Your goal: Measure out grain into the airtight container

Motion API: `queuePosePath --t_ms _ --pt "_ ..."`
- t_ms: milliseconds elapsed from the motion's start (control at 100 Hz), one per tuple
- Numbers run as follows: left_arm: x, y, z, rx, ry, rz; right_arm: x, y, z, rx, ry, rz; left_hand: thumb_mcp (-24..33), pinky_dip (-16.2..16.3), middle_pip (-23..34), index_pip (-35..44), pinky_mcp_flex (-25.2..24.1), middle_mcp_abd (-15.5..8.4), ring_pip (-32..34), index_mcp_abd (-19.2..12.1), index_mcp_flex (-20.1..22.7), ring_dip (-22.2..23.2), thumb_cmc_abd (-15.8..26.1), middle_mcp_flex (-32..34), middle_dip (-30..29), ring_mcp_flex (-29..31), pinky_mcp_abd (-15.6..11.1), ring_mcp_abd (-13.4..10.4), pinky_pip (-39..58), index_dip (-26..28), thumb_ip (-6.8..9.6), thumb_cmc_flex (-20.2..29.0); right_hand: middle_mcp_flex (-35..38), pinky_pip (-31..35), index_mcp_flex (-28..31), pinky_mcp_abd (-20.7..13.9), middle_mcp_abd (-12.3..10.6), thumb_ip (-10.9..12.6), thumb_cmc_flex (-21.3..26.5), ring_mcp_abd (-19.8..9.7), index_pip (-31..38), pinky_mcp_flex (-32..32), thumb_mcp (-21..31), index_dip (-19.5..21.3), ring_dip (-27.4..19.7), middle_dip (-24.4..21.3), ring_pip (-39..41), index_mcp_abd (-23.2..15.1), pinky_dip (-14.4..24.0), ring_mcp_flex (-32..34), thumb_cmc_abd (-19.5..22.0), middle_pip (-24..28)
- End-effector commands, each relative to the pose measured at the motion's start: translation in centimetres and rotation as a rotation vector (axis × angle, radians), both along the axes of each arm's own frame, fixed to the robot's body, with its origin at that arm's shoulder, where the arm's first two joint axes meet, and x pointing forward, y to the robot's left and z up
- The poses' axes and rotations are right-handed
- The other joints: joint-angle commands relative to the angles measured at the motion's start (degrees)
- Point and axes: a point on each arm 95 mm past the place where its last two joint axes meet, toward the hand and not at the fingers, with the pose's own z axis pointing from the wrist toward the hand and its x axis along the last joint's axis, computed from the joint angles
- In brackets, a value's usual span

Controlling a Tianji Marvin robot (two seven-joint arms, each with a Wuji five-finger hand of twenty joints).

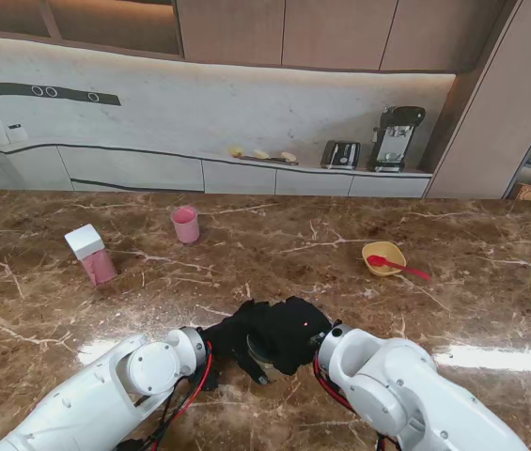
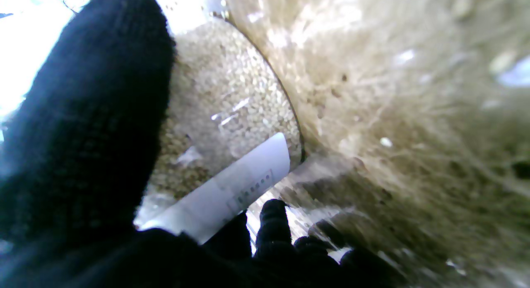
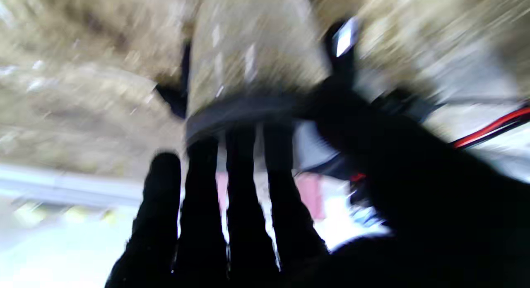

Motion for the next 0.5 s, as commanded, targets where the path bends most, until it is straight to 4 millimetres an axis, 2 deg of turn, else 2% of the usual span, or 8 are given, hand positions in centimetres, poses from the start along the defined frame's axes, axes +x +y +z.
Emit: queuePosePath --t_ms 0,70,130,180,250,300,410,490 --pt "-2.07 1.17 -3.33 0.063 0.089 0.0 -0.57 -0.23 0.12 -0.051 0.091 0.03 9.2 2.5 1.5 26.4 8.3 -1.0 9.1 -7.8 15.0 3.9 20.6 1.3 0.3 3.7 24.4 12.1 17.5 4.2 1.33 4.8 -7.7 -8.4 -6.7 -1.8 -1.9 0.9 1.7 -2.2 -5.5 -7.8 5.5 -2.6 -5.7 -3.6 -7.0 -2.8 -4.2 -12.0 -1.6 -3.1" --pt "-2.08 1.12 -3.36 0.063 0.09 -0.001 -0.51 -0.35 0.37 -0.05 0.122 0.04 9.2 2.5 1.5 26.5 8.3 -1.1 9.1 -7.9 14.9 3.9 20.6 1.3 0.2 3.7 24.4 12.1 17.5 4.3 1.34 4.7 -12.0 -10.4 -10.4 -2.0 -0.9 1.4 0.1 -2.6 -8.6 -10.3 3.4 -3.9 -6.5 -4.7 -7.4 -0.8 -4.5 -15.9 -0.4 -4.3" --pt "-2.08 1.07 -3.37 0.062 0.091 -0.003 -0.42 -0.35 0.37 -0.046 0.114 0.028 9.2 2.5 1.5 26.5 8.3 -1.1 9.1 -8.0 14.8 4.0 20.7 1.3 0.2 3.7 24.4 12.1 17.6 4.3 1.35 4.7 -12.6 -10.9 -10.0 -1.9 -0.3 1.4 -2.2 -2.3 -9.3 -10.8 -2.3 -10.1 -6.7 -5.6 -7.4 1.0 -3.6 -16.6 0.6 -6.0" --pt "-2.08 1.04 -3.37 0.061 0.091 -0.003 -0.38 -0.3 0.24 -0.047 0.09 0.011 9.2 2.5 1.5 26.5 8.3 -1.1 9.1 -7.9 14.8 4.0 20.6 1.3 0.2 3.7 24.4 12.1 17.6 4.3 1.35 4.8 -12.6 -10.2 -10.0 -1.4 0.1 0.3 -5.8 -1.9 -8.8 -10.0 -9.3 -11.3 -6.1 -4.8 -6.4 2.0 -2.8 -15.4 1.5 -5.4" --pt "-2.08 1.05 -3.36 0.062 0.09 -0.004 -0.22 -0.21 0.05 -0.05 0.01 -0.043 9.2 2.6 1.5 26.5 8.3 -1.0 9.1 -7.8 14.8 4.1 20.7 1.3 0.2 3.7 24.5 12.2 17.6 4.3 1.36 4.8 -8.8 -5.4 -9.8 -0.5 0.1 0.4 -8.4 -1.5 -3.7 -5.6 -21.4 -0.7 -3.4 -2.9 -2.6 3.7 0.1 -8.7 5.7 -2.0" --pt "-2.08 1.07 -3.36 0.063 0.09 -0.005 -0.1 -0.09 -0.22 -0.053 -0.039 -0.086 9.2 2.6 1.5 26.5 8.3 -1.1 9.1 -7.9 14.8 4.1 20.6 1.3 0.1 3.7 24.5 12.1 17.6 4.3 1.37 4.8 -4.1 0.3 -5.4 0.3 0.5 1.3 -9.9 -1.5 1.5 -0.2 -30.9 1.8 -0.3 -1.3 1.7 4.6 3.3 -1.3 7.6 1.0" --pt "-2.07 1.09 -3.37 0.064 0.089 -0.005 0.12 -0.05 -0.39 -0.082 -0.068 -0.135 9.2 2.7 1.6 26.5 8.3 -1.2 9.1 -7.9 14.8 4.2 20.7 1.3 0.1 3.7 24.5 12.1 17.6 4.3 1.39 4.8 6.0 19.4 3.5 0.3 -2.3 2.3 -12.7 -5.4 12.7 13.0 -31.0 5.5 14.4 10.1 20.6 2.0 15.0 16.0 6.6 14.3" --pt "-2.05 1.08 -3.38 0.063 0.088 -0.005 0.2 0.04 -0.57 -0.046 -0.068 -0.132 9.2 2.7 1.7 26.6 8.3 -1.1 9.1 -7.9 15.0 4.2 20.5 1.4 0.2 3.7 24.5 12.1 17.6 4.3 1.37 4.8 12.2 25.0 9.2 0.1 -4.7 2.9 -2.5 -7.0 17.0 17.1 -27.6 8.1 18.9 15.8 27.2 -1.2 15.0 21.3 4.8 20.0"
